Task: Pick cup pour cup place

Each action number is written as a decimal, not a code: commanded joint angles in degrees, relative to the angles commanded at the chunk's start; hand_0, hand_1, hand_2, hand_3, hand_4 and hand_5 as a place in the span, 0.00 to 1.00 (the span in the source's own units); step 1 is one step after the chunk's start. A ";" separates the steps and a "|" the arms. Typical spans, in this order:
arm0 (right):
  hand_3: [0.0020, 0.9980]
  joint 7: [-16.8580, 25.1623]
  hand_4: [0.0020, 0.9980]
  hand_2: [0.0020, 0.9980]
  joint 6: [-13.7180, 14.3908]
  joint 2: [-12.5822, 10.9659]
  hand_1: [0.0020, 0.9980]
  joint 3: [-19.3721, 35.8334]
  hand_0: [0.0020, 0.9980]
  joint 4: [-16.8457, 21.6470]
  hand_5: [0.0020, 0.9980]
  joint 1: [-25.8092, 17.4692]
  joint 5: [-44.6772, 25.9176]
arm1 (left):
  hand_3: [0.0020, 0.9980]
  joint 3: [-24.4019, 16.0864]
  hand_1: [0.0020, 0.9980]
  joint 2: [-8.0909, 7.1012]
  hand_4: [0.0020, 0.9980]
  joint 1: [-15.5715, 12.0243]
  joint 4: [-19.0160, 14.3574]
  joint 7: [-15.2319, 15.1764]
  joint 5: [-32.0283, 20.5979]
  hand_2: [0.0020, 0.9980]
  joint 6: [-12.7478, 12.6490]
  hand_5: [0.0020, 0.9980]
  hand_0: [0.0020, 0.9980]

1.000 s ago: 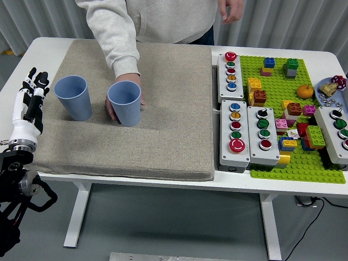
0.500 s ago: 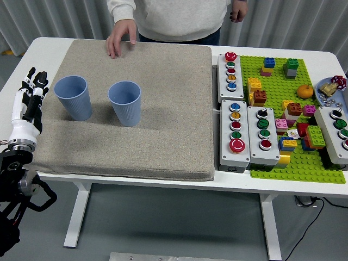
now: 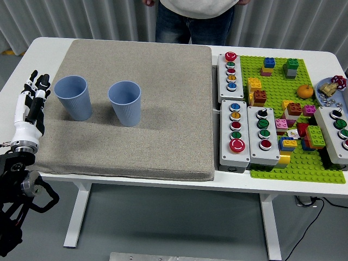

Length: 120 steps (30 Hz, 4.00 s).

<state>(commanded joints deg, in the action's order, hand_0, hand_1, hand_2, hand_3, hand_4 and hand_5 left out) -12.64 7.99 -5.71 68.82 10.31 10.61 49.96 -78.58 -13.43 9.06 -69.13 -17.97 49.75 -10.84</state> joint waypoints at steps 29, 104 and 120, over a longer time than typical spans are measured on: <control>0.65 -0.07 0.22 0.73 -0.03 0.17 0.71 0.26 0.74 0.00 0.40 0.16 0.42 | 0.99 1.90 0.93 2.61 0.96 0.84 3.75 -0.16 0.62 1.00 0.15 0.70 0.93; 0.65 -0.09 0.22 0.73 -0.10 0.11 0.70 0.39 0.74 0.00 0.40 0.55 0.35 | 1.00 2.02 0.94 3.19 0.94 1.87 4.99 0.06 5.48 1.00 3.43 0.35 0.94; 0.64 -0.10 0.22 0.73 -0.13 0.12 0.70 0.45 0.74 0.00 0.40 0.55 0.41 | 1.00 1.73 0.94 3.23 0.80 1.89 5.18 0.49 6.69 1.00 3.59 0.11 0.94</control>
<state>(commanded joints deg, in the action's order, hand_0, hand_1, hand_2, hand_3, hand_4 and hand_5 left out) -12.74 7.87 -5.60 69.27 10.31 11.16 50.37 -76.84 -10.20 10.95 -63.95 -17.48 56.44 -7.26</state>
